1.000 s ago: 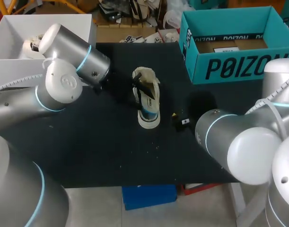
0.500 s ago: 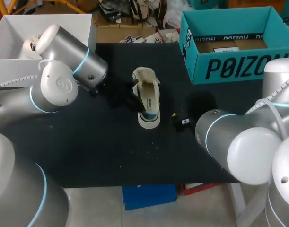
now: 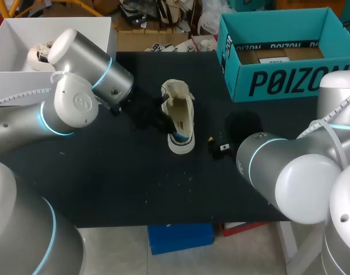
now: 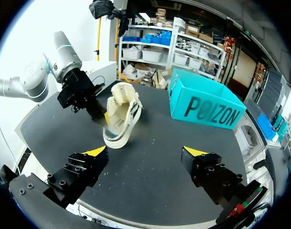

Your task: Take the shoe out of the shoebox, open the shoe tongue, remove and reinsert the insole, then place the shoe into the shoebox

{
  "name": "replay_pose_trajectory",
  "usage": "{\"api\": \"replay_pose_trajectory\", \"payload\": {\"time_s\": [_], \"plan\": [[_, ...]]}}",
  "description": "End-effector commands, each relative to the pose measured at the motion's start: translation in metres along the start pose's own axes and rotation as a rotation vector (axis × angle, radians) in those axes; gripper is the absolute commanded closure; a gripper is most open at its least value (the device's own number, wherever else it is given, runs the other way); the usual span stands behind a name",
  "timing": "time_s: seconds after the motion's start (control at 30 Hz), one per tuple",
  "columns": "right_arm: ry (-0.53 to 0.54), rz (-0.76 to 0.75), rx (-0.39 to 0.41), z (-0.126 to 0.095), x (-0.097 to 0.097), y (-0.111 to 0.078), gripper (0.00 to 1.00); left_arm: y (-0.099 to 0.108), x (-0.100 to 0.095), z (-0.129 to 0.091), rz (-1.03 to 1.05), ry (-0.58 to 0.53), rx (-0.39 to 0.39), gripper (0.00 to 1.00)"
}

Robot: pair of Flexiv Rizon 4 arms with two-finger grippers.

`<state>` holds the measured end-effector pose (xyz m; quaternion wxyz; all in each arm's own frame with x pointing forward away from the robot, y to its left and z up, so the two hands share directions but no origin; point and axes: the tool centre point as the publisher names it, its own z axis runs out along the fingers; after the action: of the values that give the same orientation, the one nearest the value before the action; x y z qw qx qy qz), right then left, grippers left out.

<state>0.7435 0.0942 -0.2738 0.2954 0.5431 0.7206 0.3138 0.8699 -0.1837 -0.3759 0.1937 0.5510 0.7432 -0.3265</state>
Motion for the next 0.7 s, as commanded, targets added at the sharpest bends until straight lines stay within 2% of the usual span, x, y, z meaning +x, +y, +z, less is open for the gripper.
{"api": "replay_pose_trajectory", "payload": {"time_s": [0.03,0.23,0.27,0.3,0.37,0.4,0.57,0.7], "plan": [[-0.003,0.002,-0.002,0.0,0.002,-0.001,0.0,-0.001,-0.001,0.0,0.009,-0.013,0.016,0.0],[-0.003,0.002,-0.002,0.0,0.002,-0.001,0.0,-0.006,-0.012,-0.026,0.054,-0.025,-0.021,0.0],[-0.003,0.002,-0.002,0.0,0.002,-0.001,0.0,-0.006,-0.015,-0.031,0.065,-0.019,-0.03,0.07],[-0.003,0.002,-0.002,0.0,0.002,-0.001,0.0,-0.006,-0.017,-0.036,0.073,-0.01,-0.045,0.43],[-0.003,0.002,-0.002,0.0,0.002,-0.001,0.0,-0.003,-0.02,-0.042,0.088,0.031,-0.08,0.93],[-0.003,0.002,-0.002,0.0,0.002,-0.001,0.0,-0.001,-0.021,-0.044,0.089,0.056,-0.096,1.0],[-0.003,0.002,-0.002,0.0,0.002,-0.001,0.0,0.003,-0.019,-0.034,0.103,0.232,-0.154,1.0],[-0.003,0.002,-0.002,0.0,0.002,-0.001,0.0,0.002,-0.013,-0.018,0.1,0.307,-0.13,1.0]]}}
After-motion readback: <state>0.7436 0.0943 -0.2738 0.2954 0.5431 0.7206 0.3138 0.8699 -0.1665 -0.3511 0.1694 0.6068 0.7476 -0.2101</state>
